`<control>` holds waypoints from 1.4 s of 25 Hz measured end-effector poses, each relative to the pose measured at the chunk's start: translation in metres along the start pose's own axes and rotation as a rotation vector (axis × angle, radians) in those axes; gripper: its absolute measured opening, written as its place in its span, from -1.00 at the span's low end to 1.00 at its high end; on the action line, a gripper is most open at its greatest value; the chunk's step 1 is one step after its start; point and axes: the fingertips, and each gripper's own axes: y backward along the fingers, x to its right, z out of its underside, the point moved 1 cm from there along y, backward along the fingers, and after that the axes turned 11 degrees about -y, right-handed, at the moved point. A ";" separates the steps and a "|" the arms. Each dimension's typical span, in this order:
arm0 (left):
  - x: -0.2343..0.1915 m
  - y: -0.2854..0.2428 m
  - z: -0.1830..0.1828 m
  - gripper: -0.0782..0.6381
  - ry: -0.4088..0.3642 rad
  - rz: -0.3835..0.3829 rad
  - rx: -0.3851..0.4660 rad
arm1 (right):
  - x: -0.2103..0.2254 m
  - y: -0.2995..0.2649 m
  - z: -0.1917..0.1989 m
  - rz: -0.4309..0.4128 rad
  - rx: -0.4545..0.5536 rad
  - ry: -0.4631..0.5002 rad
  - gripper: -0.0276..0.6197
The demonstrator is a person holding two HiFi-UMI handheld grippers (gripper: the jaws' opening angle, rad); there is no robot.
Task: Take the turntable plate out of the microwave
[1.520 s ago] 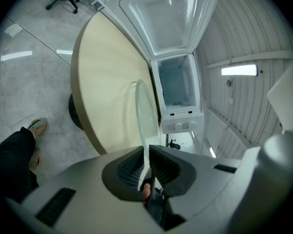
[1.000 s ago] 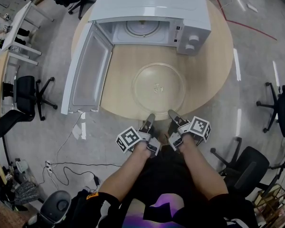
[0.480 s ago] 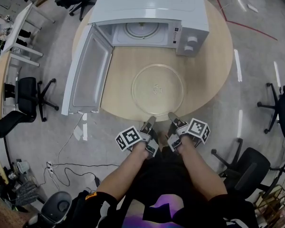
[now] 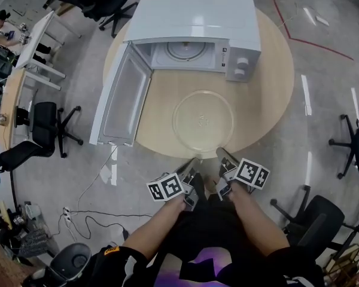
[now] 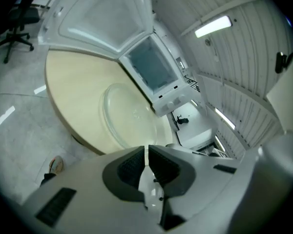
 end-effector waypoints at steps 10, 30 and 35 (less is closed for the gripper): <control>0.060 0.055 -0.042 -0.59 -0.324 -0.077 0.113 | -0.093 0.045 0.009 -0.041 0.058 0.629 -0.76; 0.131 0.140 -0.047 -0.59 -0.752 -0.206 0.265 | -0.172 0.129 0.041 -0.132 0.258 0.992 -0.79; 0.140 0.170 -0.015 -0.59 -0.784 -0.191 0.283 | -0.151 0.150 0.078 -0.100 0.240 1.008 -0.80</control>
